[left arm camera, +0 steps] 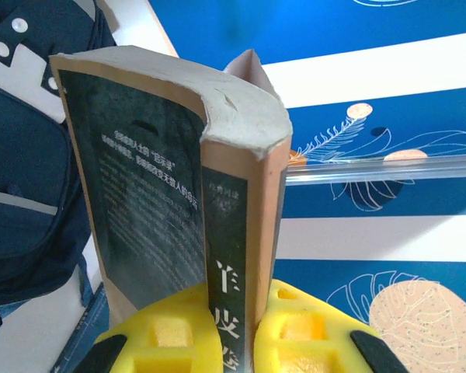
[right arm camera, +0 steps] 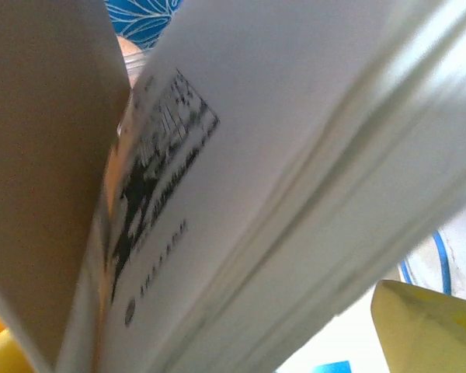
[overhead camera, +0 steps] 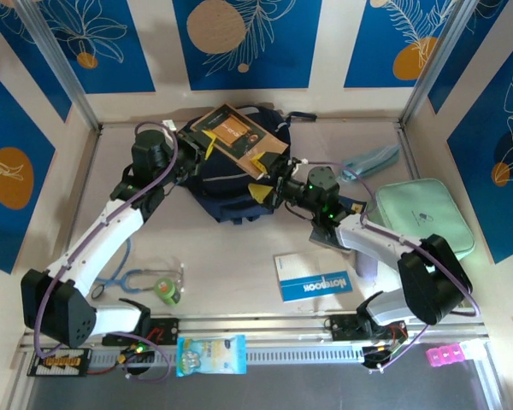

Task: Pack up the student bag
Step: Pass the book, then move the student bag to the center of the table.

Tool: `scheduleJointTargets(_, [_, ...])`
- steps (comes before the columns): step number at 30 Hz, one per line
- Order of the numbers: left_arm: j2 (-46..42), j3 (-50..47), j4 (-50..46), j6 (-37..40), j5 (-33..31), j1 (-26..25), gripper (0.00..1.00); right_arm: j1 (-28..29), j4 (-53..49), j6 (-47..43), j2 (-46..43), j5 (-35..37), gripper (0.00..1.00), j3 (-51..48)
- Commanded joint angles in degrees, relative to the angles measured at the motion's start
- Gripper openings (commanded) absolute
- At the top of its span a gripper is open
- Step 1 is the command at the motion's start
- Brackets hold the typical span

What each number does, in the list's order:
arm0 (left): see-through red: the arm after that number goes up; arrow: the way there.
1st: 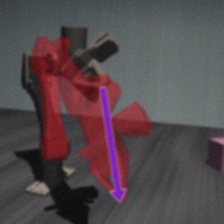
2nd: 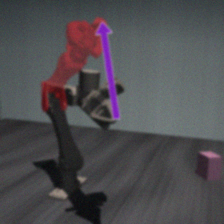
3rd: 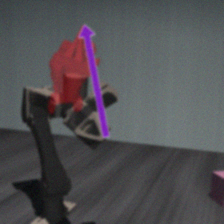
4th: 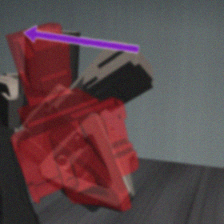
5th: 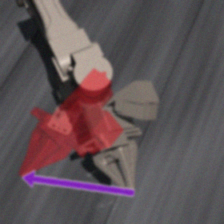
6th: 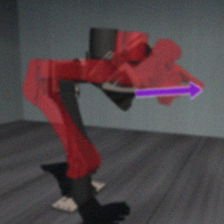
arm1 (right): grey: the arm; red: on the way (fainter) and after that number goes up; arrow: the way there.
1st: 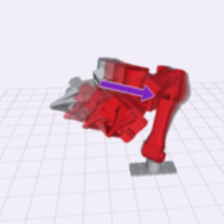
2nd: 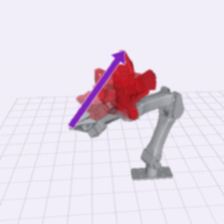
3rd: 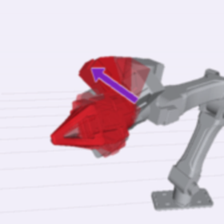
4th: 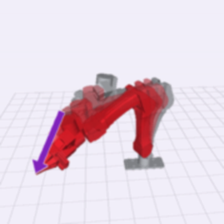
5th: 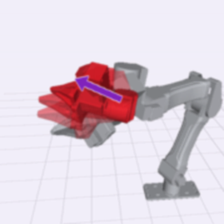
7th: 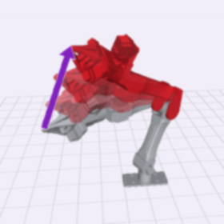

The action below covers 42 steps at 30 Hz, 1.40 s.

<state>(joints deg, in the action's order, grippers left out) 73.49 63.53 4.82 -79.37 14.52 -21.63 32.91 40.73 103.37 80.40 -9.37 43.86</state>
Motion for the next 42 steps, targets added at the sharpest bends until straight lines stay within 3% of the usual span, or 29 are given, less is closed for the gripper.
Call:
scheduleJointTargets(1, [-1.4, -1.2, 9.2, -3.2, -0.1, 0.6, 0.00, -2.3, 3.1, 1.7, 0.7, 0.1, 0.84, 2.7])
scheduleJointTargets(7, [-3.0, -3.3, 10.1, -5.2, 0.4, 0.8, 0.00, -5.7, 1.8, 2.5, 1.0, -2.1, 0.69, 3.9])
scheduleJointTargets(14, [-4.0, -6.0, 9.5, -5.3, 1.4, 1.2, 0.00, -6.0, 4.5, 0.8, 3.6, -5.1, 0.42, 6.3])
scheduleJointTargets(18, [-4.2, -7.0, 9.0, -4.6, 2.1, 1.7, 0.00, -6.0, 4.4, 0.5, 5.1, -6.5, 0.35, 6.8])
scheduleJointTargets(22, [-4.7, -8.1, 8.4, -3.1, 2.2, 2.2, 0.00, -6.0, 0.3, -1.3, 4.0, -5.1, 0.23, 5.7])
scheduleJointTargets(25, [-5.2, -8.6, 5.5, 0.1, 2.3, 2.9, 0.01, -6.5, -4.9, -4.0, 2.5, -5.1, 0.09, 5.8])
scheduleJointTargets(26, [-5.2, -8.8, 4.1, 1.8, 2.7, 3.2, 0.11, -6.8, -7.2, -5.5, 1.7, -4.9, 0.07, 6.0])
scheduleJointTargets(28, [-5.1, -8.1, -0.2, 7.8, 3.3, 3.6, 0.44, -7.6, -12.9, -9.0, 0.0, -4.4, 0.06, 6.5])
scheduleJointTargets(30, [-4.5, -5.6, -10.0, 18.5, 1.8, 3.7, 0.72, -8.9, -18.5, -13.4, -1.8, -3.8, 0.04, 7.0])
scheduleJointTargets(34, [-3.0, -3.3, -18.9, 38.9, -5.6, 3.6, 0.86, -12.0, -27.1, -21.2, -5.1, -2.9, 0.03, 7.5])
scheduleJointTargets(39, [5.8, 4.5, -23.6, 57.7, -2.3, 2.5, 1.00, -16.4, -33.9, -27.4, -8.1, -3.1, 0.03, 6.8])
scheduleJointTargets(42, [13.4, 10.5, -28.2, 65.3, -1.8, 2.0, 1.00, -18.9, -35.0, -28.6, -10.2, -4.1, 0.03, 5.3])
